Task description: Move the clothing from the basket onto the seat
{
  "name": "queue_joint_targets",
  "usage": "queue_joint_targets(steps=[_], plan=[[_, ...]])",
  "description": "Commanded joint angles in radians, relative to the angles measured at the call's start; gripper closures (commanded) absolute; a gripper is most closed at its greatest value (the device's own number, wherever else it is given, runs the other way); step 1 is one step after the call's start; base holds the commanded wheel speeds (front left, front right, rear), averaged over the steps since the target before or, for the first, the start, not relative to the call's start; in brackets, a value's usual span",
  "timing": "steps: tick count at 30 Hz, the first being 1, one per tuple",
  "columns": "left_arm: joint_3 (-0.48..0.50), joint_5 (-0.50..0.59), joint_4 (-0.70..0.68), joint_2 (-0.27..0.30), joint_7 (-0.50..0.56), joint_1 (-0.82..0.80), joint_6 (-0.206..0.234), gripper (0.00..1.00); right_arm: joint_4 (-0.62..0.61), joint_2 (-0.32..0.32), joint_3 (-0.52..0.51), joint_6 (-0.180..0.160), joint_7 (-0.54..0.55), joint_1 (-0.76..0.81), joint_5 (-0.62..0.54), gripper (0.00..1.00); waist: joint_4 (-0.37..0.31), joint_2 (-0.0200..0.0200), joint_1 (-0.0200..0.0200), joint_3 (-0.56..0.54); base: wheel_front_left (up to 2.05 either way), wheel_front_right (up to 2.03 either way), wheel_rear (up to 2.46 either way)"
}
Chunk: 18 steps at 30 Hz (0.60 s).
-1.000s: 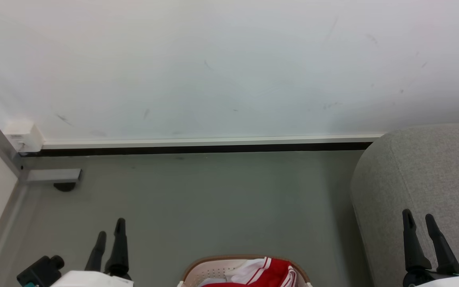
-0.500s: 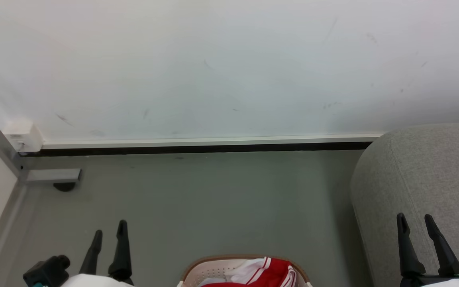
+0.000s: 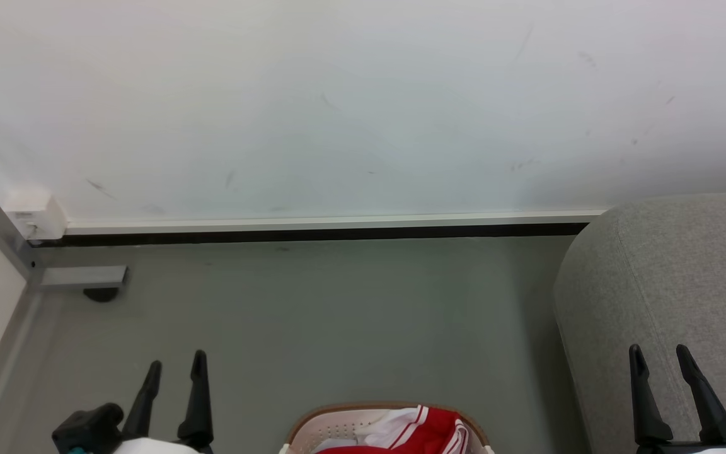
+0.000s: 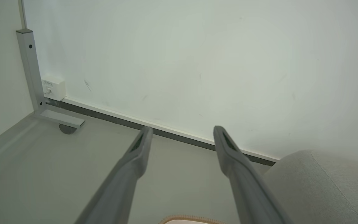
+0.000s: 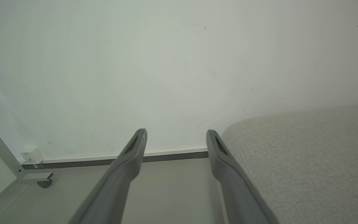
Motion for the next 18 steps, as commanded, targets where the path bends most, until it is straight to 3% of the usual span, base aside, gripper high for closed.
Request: queue_joint_targets(steps=[1,18], plan=[[0.000,0.036,-0.009,0.014,-0.012,0.005,0.004,0.00,0.000,0.000,-0.012,-0.001,-0.005,0.004,-0.033,0.00,0.000,0.0000,0.0000,0.000,0.00,0.00,0.00],[-0.019,0.179,0.013,0.020,-0.047,0.017,-0.008,0.00,0.020,0.026,-0.045,-0.002,-0.015,0.014,-0.120,0.00,-0.003,0.0000,0.0000,0.004,0.00,0.00,0.00]])
